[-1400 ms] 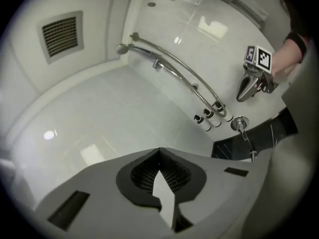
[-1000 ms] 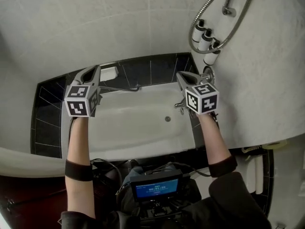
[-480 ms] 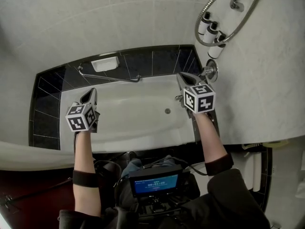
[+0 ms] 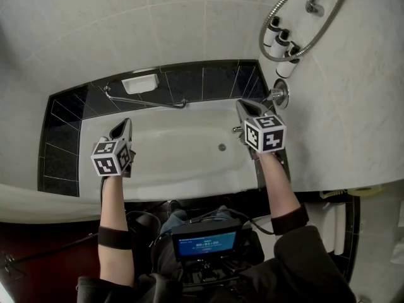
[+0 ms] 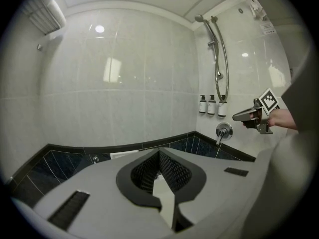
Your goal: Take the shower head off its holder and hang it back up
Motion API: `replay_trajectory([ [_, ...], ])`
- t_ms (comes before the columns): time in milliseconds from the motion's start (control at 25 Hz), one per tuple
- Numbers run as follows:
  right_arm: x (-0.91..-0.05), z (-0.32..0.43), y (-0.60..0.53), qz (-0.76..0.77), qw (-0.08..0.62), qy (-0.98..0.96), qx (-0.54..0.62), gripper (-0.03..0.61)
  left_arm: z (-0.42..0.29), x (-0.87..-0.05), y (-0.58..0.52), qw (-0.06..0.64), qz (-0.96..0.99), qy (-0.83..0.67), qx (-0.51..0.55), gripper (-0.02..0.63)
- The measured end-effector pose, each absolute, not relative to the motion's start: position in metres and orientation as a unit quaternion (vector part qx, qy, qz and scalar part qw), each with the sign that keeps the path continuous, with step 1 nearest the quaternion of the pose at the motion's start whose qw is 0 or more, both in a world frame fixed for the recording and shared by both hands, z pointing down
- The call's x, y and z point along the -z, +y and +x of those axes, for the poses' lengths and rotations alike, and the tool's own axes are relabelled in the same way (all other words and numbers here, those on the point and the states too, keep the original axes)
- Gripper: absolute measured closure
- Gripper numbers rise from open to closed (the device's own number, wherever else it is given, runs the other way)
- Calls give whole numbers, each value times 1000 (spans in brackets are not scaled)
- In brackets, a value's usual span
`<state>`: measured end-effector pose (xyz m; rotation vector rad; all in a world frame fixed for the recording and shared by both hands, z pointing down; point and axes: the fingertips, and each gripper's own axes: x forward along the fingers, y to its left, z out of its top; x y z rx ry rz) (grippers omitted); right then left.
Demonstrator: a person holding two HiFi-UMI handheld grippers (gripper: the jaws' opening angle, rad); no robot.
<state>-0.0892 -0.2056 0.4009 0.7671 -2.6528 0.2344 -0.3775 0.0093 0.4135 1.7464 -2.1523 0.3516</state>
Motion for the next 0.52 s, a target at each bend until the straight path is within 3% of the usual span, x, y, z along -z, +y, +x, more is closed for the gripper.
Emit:
replay_trajectory([
  [520,-407,-78,-204,270,187,-940,-90,565,-370,-428,18,188,610,-759,-127,614],
])
